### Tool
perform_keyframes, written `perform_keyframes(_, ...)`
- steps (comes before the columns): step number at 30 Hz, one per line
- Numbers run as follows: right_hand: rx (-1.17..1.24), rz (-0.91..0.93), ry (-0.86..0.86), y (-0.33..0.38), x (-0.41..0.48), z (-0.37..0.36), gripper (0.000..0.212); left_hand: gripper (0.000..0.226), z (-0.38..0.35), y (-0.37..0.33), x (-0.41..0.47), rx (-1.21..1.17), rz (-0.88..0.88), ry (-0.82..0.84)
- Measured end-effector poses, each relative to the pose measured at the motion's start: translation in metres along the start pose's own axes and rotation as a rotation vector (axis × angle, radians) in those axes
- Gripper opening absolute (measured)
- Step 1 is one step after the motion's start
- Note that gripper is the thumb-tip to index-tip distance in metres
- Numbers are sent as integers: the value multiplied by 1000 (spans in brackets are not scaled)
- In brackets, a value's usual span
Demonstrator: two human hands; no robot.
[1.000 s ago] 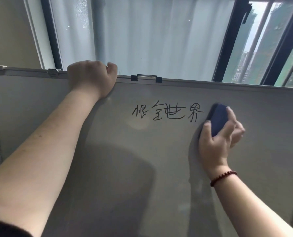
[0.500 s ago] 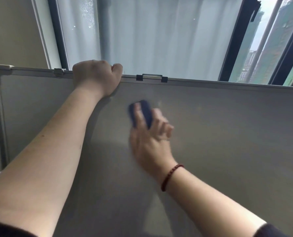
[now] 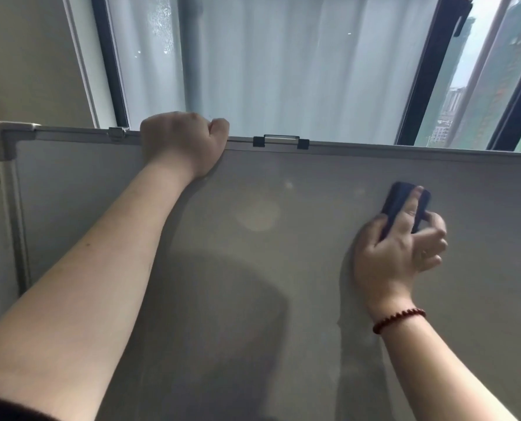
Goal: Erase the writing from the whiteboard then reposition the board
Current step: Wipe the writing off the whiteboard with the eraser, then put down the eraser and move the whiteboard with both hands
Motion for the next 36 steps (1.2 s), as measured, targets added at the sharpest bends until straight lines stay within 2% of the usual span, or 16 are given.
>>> perform_keyframes(1,-6,-14,-11,1,-3,-1,63,50,0,-1,0,2,5,11)
perform_keyframes(3,-7,96,-6,22,-16,-7,62,51,-1,-1,0,3,22,31)
perform_keyframes(5,3,373,48,55,-42,-15,60,53,-2,0,1,2,29,32)
perform_keyframes(8,116,889,274,88,-98,-20,60,53,-2,1,1,-5,29,19)
perform_keyframes(10,157,1013,412,85,-122,-20,64,53,-2,1,-1,-10,23,-2)
perform_keyframes(12,162,991,421,68,-124,-19,65,52,-3,0,-3,-15,7,-29)
perform_keyframes(16,74,769,225,19,-103,-9,60,50,-6,0,-3,-27,0,-51)
perform_keyframes(19,4,447,116,-15,-86,0,57,49,-9,0,-2,-24,0,-81)
perform_keyframes(22,26,53,111,-41,-66,13,54,45,-9,-1,-5,-34,-12,-118)
perform_keyframes(24,48,-80,112,-51,-56,23,50,44,-8,0,-6,-43,-16,-123)
perform_keyframes(26,34,-4,95,-50,-45,29,45,44,-6,1,-6,-48,-15,-123)
perform_keyframes(28,27,174,64,-36,-30,32,43,48,-4,0,-7,-45,1,-105)
perform_keyframes(31,37,411,37,-1,9,34,51,54,3,-3,-7,-22,39,-28)
perform_keyframes(33,3,484,107,23,41,37,65,60,9,-5,-5,-10,49,85)
perform_keyframes(36,-182,543,325,46,85,31,81,76,17,-2,3,27,15,363)
Point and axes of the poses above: each hand's wrist, its own x-axis towards the middle knuckle, its own z-axis out of the back of the hand, y = z × x, the point moved 1 cm from there along x, towards the middle knuckle, and after that the axes turned 9 degrees about z, right-handed, at the moved point
